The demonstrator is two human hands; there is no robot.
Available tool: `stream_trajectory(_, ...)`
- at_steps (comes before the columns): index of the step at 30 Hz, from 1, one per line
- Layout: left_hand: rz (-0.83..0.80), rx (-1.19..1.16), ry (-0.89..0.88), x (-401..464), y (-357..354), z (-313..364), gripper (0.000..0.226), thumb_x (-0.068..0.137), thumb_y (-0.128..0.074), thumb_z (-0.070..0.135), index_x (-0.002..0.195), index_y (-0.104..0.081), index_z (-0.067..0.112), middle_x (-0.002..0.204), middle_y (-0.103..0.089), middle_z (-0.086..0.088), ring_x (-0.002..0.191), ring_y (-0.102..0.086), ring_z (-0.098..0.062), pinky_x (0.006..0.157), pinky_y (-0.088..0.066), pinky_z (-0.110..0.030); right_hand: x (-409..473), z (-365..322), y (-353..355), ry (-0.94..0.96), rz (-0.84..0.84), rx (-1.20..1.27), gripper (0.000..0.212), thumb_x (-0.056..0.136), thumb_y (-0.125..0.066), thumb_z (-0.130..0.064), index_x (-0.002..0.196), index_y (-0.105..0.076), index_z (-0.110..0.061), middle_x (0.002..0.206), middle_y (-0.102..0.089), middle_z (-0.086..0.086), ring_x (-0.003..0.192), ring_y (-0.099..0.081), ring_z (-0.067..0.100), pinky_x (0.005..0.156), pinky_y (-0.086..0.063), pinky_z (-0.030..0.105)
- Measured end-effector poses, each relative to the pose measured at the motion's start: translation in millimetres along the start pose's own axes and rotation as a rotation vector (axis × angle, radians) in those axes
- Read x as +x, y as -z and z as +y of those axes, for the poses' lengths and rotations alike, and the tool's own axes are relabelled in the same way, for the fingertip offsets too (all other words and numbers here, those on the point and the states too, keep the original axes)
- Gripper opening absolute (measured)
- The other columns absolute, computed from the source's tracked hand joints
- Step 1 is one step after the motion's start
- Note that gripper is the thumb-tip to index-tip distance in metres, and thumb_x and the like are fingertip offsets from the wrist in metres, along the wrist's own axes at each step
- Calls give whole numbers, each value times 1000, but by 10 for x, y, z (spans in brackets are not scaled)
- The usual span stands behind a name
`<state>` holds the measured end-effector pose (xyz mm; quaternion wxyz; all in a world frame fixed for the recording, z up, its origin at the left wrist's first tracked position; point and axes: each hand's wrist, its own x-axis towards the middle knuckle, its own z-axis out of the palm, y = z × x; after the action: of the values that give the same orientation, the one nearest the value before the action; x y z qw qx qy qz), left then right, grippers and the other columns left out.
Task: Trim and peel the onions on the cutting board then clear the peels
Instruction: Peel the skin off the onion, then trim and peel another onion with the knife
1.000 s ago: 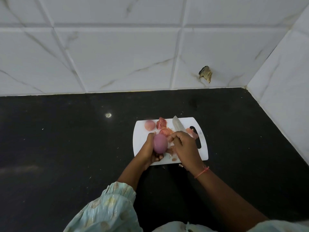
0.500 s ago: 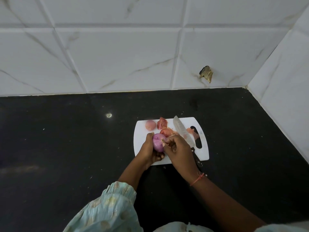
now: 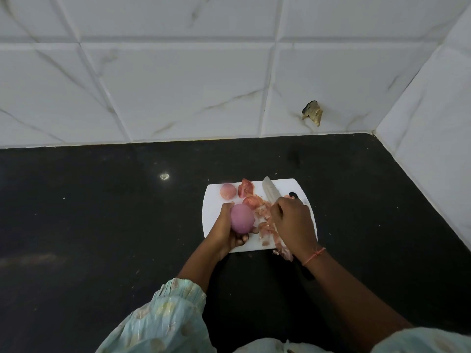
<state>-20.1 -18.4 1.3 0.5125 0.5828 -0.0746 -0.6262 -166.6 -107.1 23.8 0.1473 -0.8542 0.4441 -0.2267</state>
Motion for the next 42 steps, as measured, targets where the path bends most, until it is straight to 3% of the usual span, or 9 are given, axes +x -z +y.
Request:
stream_trajectory(6,-31,-47,10,-1,3,23,65,102,-27,54,111,-65,2,86,-74,-19,46,-48,-16,44,-37,-23,-82,-54,28,21,17,313,19,85,-57,4,88,-60,-14,88,-56,-11,83,-55,4,73,-43,14)
stream_trajectory(10,-74,-87,0,-43,16,25,57,102,-30,52,97,-65,7,81,-67,-16,53,-52,-18,47,-42,-24,-207,-216,-104,227,-227,419,23,95,-58,-19,117,-67,-21,121,-58,-9,119,-49,4,98,-42,18)
stream_trajectory(14,-90,-140,-20,-71,60,14,64,102,-33,58,106,-66,4,78,-67,-16,48,-51,-15,45,-43,-23,-118,-137,-118,64,-67,450,6,85,-73,-12,87,-72,-18,91,-64,-10,87,-62,5,76,-55,33)
stream_trajectory(17,-82,-173,-52,-116,134,25,53,102,-43,50,116,-62,3,99,-73,-17,59,-55,-14,52,-49,-22,-45,-23,-25,-31,37,394,16,86,-65,-1,90,-65,-17,84,-63,-7,80,-61,6,73,-53,27)
stream_trajectory(21,131,63,-251,-198,292,68,33,99,-56,33,127,-59,16,118,-72,-8,91,-63,-16,76,-52,-29,-45,169,9,-70,47,259,27,76,-62,11,84,-64,-14,93,-59,-5,85,-58,13,71,-47,18)
stream_trajectory(25,432,574,-478,-185,516,129,55,66,-61,72,106,-64,35,112,-55,7,111,-55,-19,94,-51,-39,-68,247,12,-164,64,276,21,77,-64,8,83,-67,-11,89,-55,-6,77,-57,11,66,-39,8)
stream_trajectory(31,425,749,-441,-70,556,25,59,72,-69,71,120,-59,37,118,-59,8,115,-51,-18,98,-49,-41,-97,258,-47,-192,-136,191,23,82,-73,-16,101,-61,-17,107,-49,0,95,-55,21,78,-48,28)
stream_trajectory(38,544,839,-472,-92,593,37,43,95,-64,42,130,-62,18,124,-51,-3,118,-42,-20,92,-32,-29,-139,302,68,-292,-350,21,74,80,-75,-20,141,-35,-13,123,-50,12,109,-56,29,92,-51,42)
stream_trajectory(42,586,967,-543,-56,459,180,49,89,-70,42,134,-59,25,138,-49,-3,127,-42,-23,96,-36,-33,-124,285,128,-275,-422,-30,40,88,-65,-13,124,-46,-12,118,-58,9,102,-61,24,81,-50,32)
